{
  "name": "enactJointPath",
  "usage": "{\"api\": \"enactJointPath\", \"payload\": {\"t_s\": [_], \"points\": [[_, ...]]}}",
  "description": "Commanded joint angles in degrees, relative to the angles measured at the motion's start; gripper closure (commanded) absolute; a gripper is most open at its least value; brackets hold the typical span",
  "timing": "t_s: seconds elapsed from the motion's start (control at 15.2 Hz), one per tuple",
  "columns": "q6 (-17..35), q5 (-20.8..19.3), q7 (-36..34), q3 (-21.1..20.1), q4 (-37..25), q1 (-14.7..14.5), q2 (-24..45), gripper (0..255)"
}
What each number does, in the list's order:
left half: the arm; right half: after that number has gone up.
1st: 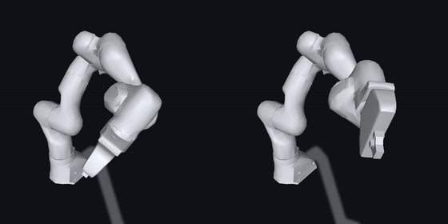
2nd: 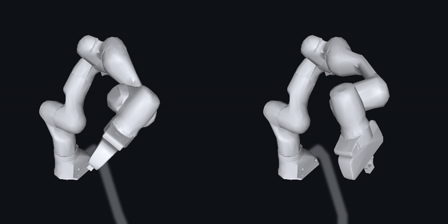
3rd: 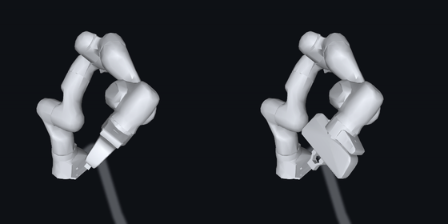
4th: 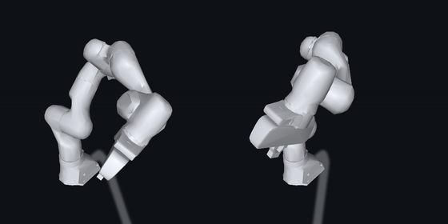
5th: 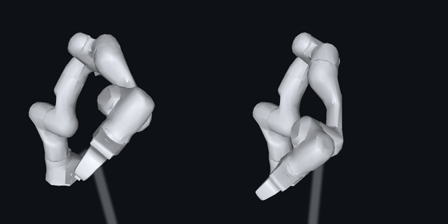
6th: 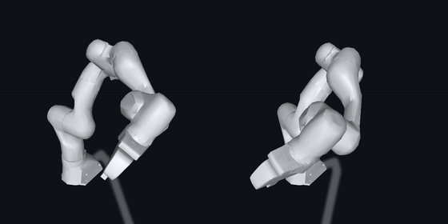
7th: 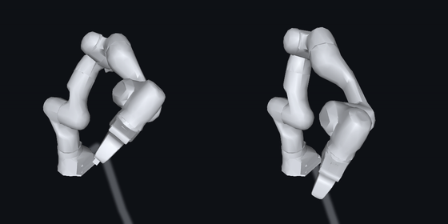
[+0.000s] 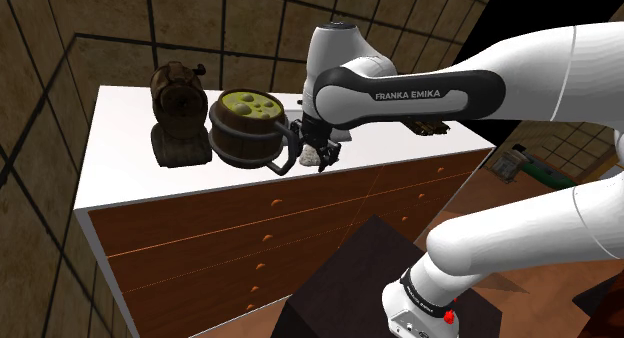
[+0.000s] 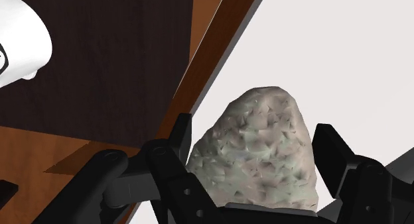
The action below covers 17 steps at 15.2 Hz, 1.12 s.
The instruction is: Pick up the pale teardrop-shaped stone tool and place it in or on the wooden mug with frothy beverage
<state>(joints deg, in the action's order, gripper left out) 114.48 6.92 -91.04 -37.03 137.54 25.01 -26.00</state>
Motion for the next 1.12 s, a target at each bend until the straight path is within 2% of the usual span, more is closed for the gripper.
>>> {"api": "enactJointPath", "payload": {"t_s": [0.0,1.06], "points": [[-0.81,0.03,0.16,0.23,-0.55,-0.03,-0.28,255],[-13.34,-0.49,1.97,3.12,-11.08,0.17,-2.44,255]]}}
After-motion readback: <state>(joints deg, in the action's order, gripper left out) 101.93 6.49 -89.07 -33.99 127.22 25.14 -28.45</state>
